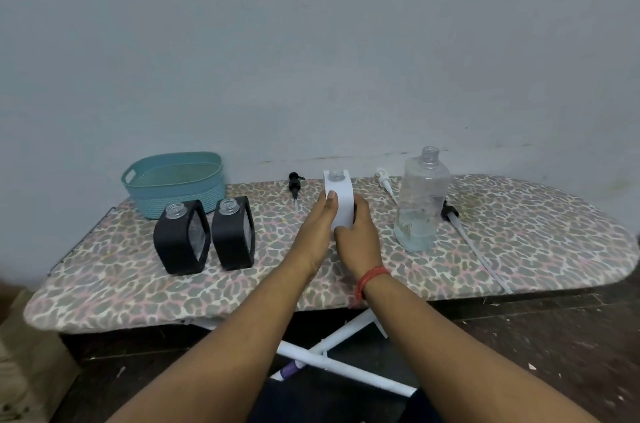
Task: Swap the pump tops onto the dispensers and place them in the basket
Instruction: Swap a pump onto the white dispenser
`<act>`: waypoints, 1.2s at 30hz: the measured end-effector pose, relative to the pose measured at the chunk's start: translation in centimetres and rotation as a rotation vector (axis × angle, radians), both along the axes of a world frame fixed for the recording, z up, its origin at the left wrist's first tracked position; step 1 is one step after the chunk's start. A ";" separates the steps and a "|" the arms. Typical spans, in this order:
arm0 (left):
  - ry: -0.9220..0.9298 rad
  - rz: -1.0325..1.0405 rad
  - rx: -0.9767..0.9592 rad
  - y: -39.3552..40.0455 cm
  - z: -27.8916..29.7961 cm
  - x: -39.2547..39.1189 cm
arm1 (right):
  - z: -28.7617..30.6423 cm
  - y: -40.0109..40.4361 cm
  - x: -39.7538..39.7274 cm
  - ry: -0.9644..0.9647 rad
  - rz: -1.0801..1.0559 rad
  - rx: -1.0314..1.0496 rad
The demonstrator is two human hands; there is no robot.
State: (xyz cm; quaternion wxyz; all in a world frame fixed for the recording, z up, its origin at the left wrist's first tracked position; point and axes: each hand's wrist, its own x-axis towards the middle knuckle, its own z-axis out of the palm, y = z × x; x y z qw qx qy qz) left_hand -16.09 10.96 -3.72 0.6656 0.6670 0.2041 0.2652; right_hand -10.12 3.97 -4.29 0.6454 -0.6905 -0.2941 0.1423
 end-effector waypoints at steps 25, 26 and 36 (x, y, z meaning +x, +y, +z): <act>0.221 0.081 0.204 -4.6 0.3 -3.3 | -1.8 -4.8 1.0 -0.062 -0.078 -0.028; 0.226 0.095 0.271 -4.5 0.4 -3.3 | -1.6 -5.2 1.4 -0.082 -0.106 0.000; 0.178 0.001 0.722 -7.5 2.6 -0.6 | -0.6 -8.7 6.4 -0.313 -0.506 0.041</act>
